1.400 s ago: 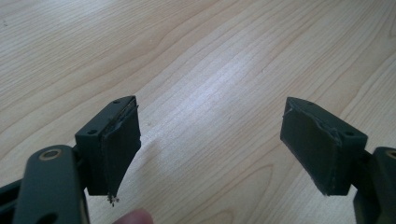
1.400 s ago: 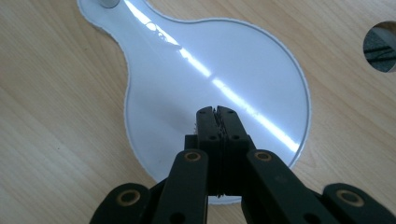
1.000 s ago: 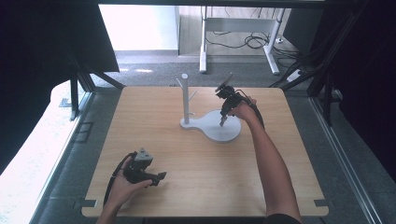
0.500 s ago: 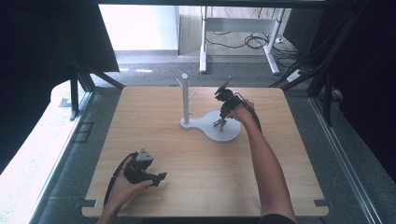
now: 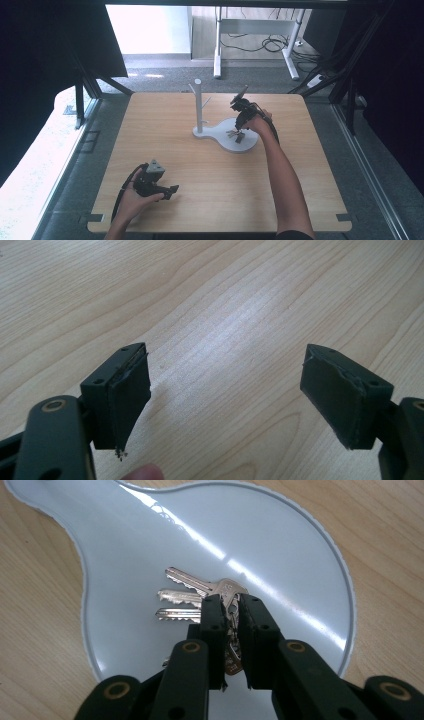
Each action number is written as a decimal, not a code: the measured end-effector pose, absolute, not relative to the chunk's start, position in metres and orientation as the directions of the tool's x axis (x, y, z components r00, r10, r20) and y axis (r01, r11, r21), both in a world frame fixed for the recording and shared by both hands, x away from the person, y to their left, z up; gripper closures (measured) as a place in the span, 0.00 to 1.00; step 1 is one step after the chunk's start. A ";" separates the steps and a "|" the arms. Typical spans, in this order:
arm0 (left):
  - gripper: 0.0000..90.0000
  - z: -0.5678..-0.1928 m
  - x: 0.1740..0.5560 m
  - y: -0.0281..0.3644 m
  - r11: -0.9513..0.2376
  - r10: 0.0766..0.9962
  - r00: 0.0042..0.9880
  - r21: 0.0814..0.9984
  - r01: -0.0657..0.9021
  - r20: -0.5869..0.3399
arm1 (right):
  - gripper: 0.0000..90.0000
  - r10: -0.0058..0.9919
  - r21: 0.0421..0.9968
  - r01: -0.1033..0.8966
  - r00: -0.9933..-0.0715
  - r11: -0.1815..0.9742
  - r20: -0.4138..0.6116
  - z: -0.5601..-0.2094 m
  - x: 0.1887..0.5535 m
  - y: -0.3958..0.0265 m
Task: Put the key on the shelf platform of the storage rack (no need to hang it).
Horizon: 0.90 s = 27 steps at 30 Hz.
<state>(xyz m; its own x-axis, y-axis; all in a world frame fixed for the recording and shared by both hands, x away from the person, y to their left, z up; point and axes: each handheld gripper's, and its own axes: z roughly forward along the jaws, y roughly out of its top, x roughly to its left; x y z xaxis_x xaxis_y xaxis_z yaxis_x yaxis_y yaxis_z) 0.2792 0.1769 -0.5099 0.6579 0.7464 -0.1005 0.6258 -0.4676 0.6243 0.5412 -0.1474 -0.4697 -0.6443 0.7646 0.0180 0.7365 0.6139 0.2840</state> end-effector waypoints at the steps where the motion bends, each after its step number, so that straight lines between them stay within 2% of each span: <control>1: 0.23 -0.510 0.279 0.177 -0.468 0.746 0.658 0.625 0.625 -0.100 | 0.89 0.764 0.288 0.735 -0.645 0.613 0.021 -0.468 0.541 -0.148; 4: 0.23 -0.510 0.279 0.178 -0.466 0.747 0.656 0.625 0.627 -0.101 | 0.85 0.767 0.301 0.734 -0.642 0.609 0.014 -0.465 0.539 -0.148; 5: 0.23 -0.510 0.280 0.178 -0.464 0.750 0.653 0.623 0.630 -0.102 | 0.81 0.765 0.317 0.731 -0.643 0.604 0.025 -0.461 0.538 -0.149; 14: 0.23 -0.511 0.280 0.177 -0.474 0.746 0.659 0.619 0.626 -0.094 | 0.58 0.748 0.367 0.702 -0.664 0.610 0.026 -0.448 0.519 -0.149; 18: 0.23 -0.511 0.280 0.178 -0.474 0.747 0.658 0.619 0.627 -0.094 | 0.54 0.732 0.386 0.684 -0.681 0.619 0.031 -0.444 0.506 -0.153; 26: 0.23 -0.510 0.279 0.177 -0.473 0.749 0.656 0.618 0.628 -0.093 | 0.51 0.716 0.447 0.655 -0.696 0.609 0.046 -0.435 0.478 -0.169; 27: 0.23 -0.510 0.279 0.177 -0.473 0.749 0.656 0.620 0.627 -0.092 | 0.51 0.709 0.468 0.644 -0.703 0.605 0.052 -0.433 0.465 -0.176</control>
